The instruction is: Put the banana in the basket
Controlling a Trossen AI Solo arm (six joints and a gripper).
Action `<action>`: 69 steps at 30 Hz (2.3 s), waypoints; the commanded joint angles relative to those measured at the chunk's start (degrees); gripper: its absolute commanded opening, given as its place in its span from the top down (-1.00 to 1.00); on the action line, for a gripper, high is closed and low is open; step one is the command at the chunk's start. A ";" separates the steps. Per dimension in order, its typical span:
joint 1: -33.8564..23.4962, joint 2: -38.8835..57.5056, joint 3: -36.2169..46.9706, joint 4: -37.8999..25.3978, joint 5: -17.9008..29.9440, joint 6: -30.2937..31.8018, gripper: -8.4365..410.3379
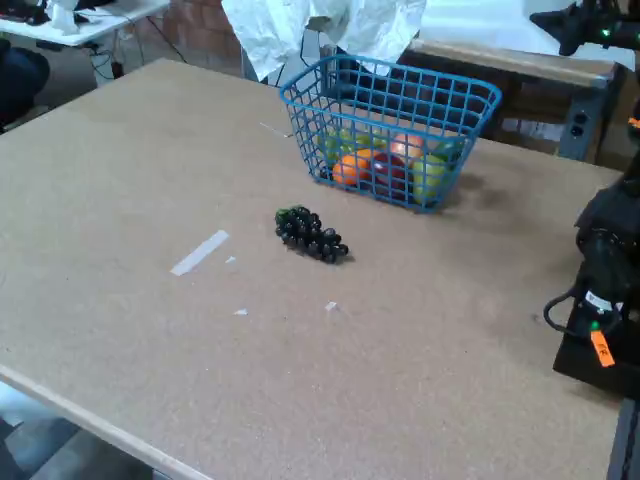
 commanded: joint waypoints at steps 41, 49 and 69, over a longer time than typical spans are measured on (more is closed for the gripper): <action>-23.80 0.02 -39.91 30.56 -12.55 18.95 0.96; -23.80 0.02 -39.89 31.06 -12.48 19.34 0.96; -23.80 0.02 -39.89 32.28 -14.29 20.65 -0.03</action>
